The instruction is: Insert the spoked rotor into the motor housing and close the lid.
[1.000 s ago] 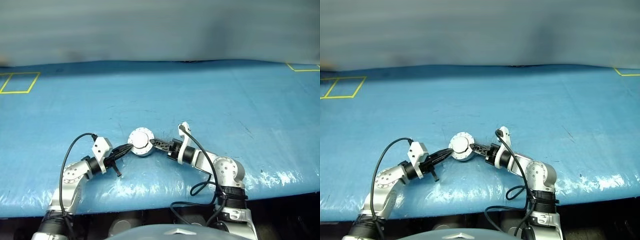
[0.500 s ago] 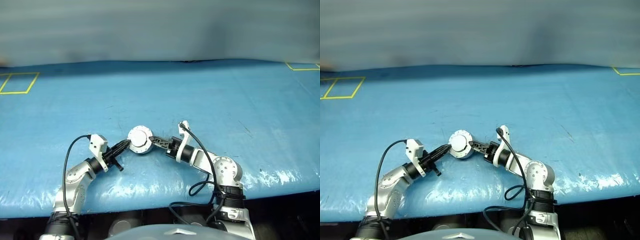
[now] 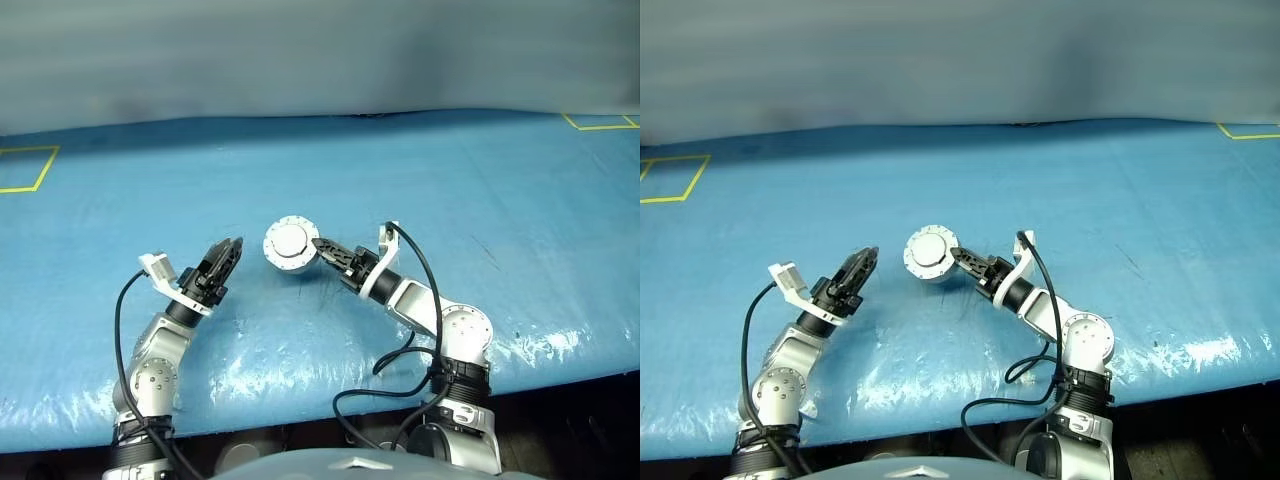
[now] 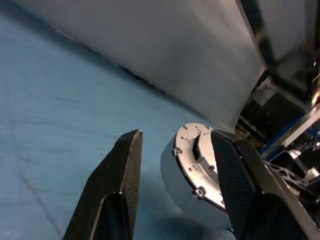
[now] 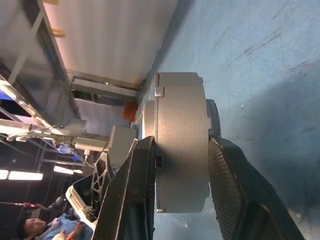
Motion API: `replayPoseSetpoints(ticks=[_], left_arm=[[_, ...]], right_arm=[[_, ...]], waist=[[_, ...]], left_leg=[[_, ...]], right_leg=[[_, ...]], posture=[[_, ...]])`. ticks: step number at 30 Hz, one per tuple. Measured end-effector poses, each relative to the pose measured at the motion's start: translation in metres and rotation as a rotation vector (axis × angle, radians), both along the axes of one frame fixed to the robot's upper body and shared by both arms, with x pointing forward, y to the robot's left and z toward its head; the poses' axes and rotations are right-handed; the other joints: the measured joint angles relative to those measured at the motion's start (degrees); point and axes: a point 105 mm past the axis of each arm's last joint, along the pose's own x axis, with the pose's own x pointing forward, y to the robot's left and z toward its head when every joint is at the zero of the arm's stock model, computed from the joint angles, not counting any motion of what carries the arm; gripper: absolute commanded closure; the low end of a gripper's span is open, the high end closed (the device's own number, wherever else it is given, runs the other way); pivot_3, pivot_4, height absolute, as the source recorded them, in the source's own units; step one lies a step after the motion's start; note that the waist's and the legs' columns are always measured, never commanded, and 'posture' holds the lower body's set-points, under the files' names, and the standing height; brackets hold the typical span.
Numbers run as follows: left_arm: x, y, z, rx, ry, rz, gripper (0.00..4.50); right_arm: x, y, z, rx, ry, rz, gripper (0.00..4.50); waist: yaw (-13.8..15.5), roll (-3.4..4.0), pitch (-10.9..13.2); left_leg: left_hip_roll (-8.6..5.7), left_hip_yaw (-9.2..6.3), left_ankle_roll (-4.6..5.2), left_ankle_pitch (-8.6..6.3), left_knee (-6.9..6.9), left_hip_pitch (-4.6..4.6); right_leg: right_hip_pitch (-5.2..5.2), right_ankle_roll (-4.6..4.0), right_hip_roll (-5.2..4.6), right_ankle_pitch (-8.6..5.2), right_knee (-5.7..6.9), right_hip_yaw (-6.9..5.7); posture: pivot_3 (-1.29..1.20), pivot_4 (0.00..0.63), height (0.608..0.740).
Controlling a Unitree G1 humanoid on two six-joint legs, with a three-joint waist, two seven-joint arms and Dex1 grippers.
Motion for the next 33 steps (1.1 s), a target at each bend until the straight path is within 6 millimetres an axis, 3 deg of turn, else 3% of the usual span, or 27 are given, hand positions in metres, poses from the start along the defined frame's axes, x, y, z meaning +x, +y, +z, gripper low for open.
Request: replayPoseSetpoints(ticks=[3,7,16,26,33], left_arm=[[-0.002,-0.006,0.005,-0.075,0.023,-0.062,0.05],[-0.008,-0.018,0.003,-0.173,0.114,-0.203,0.05],[-0.007,-0.026,-0.004,-0.204,0.214,-0.241,0.05],[-0.002,-0.04,0.015,-0.329,0.153,-0.318,0.05],[-0.003,-0.038,0.017,-0.352,0.147,-0.32,0.05]], right_arm=[[-0.001,0.003,0.005,0.022,-0.006,0.011,3.35],[-0.002,0.01,0.012,0.047,-0.015,0.038,3.35],[-0.006,0.017,0.036,0.117,-0.075,0.056,3.35],[-0.017,0.031,0.036,0.095,-0.081,0.134,3.35],[-0.021,0.034,0.033,0.091,-0.072,0.153,3.35]], waist=[[-0.1,0.0,0.0],[-0.3,0.0,0.0],[-0.2,0.0,0.0],[-0.4,-0.01,0.0],[-0.3,-0.01,0.0]], left_leg=[[0.0,0.01,0.0,0.0,0.02,0.01],[0.0,0.0,-0.02,0.01,0.04,0.02],[0.0,0.01,-0.05,0.02,0.07,0.02],[-0.01,0.06,-0.05,0.02,0.13,0.02],[-0.01,0.07,-0.06,0.03,0.22,0.02]], right_leg=[[0.01,0.01,0.0,0.0,0.03,0.0],[0.0,0.0,0.02,0.0,0.08,0.0],[0.0,0.0,0.02,0.01,0.1,0.0],[-0.01,-0.01,0.02,0.02,0.16,0.05],[0.0,0.0,0.02,0.02,0.22,0.05]], posture=[[0.0,0.15,0.74],[0.0,0.15,0.74],[0.0,0.15,0.74],[0.0,0.15,0.74],[0.0,0.15,0.74]])
